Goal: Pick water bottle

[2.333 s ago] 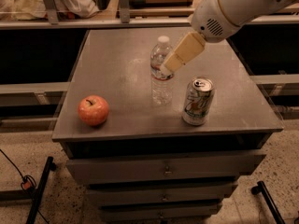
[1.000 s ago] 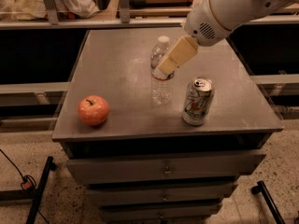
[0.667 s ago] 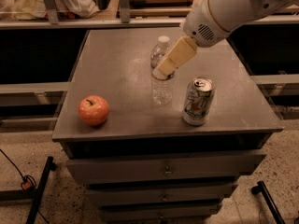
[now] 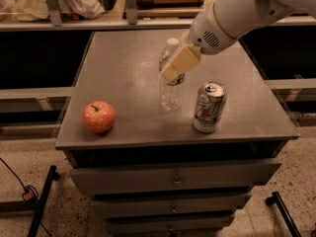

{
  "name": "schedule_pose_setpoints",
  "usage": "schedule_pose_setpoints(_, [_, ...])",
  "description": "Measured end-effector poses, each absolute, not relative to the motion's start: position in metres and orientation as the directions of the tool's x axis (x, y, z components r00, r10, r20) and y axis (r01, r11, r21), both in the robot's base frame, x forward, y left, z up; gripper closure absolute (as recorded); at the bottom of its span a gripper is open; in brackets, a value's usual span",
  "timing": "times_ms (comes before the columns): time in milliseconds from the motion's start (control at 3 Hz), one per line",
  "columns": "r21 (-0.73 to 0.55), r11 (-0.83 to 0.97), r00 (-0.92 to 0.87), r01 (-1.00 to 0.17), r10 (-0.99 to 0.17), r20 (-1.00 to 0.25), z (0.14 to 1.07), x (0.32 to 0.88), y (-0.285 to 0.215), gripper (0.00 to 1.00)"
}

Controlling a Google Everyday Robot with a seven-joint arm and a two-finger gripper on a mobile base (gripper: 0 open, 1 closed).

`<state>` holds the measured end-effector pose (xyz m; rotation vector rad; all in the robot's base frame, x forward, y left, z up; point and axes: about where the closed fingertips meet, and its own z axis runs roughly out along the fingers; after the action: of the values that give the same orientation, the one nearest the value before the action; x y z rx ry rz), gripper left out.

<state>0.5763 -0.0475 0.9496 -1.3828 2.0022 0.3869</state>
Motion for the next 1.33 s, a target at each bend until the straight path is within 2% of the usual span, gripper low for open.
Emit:
schedule_pose_setpoints(1000, [-0.100,0.400,-0.242,-0.911,-0.715,-0.656,0.958,0.578,-0.052,0.90])
schedule_pose_setpoints(1333, [-0.118,0.385,-0.217,-0.915,-0.719,-0.661,0.989,0.579,-0.056,1.00])
